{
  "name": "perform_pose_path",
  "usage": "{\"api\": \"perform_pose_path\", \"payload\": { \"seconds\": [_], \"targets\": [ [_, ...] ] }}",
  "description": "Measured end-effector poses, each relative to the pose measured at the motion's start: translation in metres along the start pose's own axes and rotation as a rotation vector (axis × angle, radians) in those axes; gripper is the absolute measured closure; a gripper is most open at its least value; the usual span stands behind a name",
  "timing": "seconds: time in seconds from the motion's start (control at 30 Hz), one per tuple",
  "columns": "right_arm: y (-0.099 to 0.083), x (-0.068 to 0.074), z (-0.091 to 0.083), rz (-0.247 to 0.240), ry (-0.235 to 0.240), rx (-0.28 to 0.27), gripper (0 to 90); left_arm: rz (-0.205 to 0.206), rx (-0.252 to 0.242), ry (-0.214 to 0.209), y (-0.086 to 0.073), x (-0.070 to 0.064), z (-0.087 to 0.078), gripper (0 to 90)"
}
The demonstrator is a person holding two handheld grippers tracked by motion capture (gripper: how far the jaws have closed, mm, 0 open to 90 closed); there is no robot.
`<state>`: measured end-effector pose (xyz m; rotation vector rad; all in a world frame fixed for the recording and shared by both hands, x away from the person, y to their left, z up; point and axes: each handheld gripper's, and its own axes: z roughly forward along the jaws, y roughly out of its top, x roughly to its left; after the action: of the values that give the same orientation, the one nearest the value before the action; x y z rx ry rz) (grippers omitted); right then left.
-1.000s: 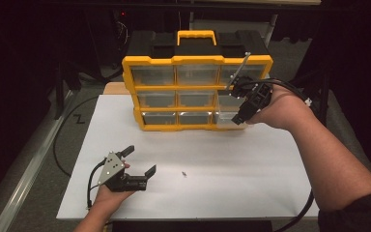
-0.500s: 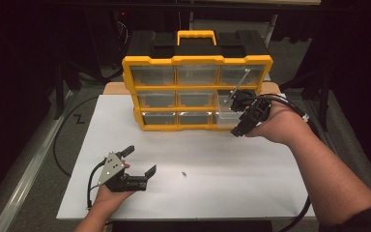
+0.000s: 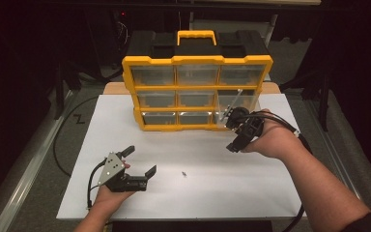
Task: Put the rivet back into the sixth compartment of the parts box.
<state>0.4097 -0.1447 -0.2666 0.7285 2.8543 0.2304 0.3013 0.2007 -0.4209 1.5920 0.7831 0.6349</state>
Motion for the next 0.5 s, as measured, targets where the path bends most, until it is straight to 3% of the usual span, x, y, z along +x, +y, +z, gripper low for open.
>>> {"api": "perform_pose_path", "payload": {
  "seconds": [0.5],
  "targets": [
    [-0.008,0.013,0.040,0.004,-0.038,-0.010,25.9,0.001,0.002,0.001,0.000,0.000,0.000,0.7]
  ]
}}
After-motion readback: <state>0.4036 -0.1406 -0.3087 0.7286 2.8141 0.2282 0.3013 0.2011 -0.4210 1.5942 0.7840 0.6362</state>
